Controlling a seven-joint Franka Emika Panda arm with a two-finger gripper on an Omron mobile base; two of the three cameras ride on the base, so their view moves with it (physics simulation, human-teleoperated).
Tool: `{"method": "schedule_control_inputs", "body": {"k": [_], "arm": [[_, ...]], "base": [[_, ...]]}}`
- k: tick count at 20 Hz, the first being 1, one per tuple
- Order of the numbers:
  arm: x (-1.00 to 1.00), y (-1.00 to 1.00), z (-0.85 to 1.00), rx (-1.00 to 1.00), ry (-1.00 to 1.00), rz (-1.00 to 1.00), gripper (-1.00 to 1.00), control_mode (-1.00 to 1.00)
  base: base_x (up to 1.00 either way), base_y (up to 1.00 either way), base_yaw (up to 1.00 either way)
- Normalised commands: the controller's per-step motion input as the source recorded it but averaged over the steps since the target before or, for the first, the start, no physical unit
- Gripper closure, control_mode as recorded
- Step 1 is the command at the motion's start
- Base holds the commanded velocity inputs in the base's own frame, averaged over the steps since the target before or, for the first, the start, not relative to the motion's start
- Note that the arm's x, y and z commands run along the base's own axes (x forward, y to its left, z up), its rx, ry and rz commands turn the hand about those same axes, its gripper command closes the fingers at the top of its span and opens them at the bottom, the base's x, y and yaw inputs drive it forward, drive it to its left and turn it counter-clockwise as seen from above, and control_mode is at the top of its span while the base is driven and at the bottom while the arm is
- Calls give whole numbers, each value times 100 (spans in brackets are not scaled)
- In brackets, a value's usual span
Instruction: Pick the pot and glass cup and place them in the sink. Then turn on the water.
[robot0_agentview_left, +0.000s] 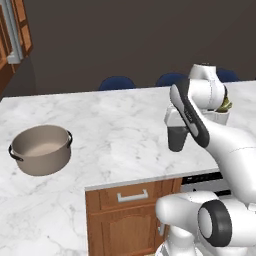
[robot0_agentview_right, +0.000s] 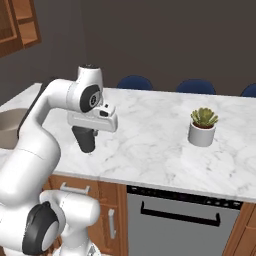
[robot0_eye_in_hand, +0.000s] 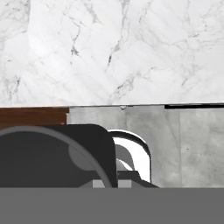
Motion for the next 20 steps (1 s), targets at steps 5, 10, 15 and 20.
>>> {"method": "schedule_control_inputs", "body": {"k": [5,10,15,20], "arm": [[0,0,0,0,0,0,100,100],[0,0,0,0,0,0,100,100],[0,0,0,0,0,0,100,100],[0,0,0,0,0,0,100,100]], "base": [[-8,-48,-19],[0,-58,-32],[0,-59,-43],[0,-60,-49]]}}
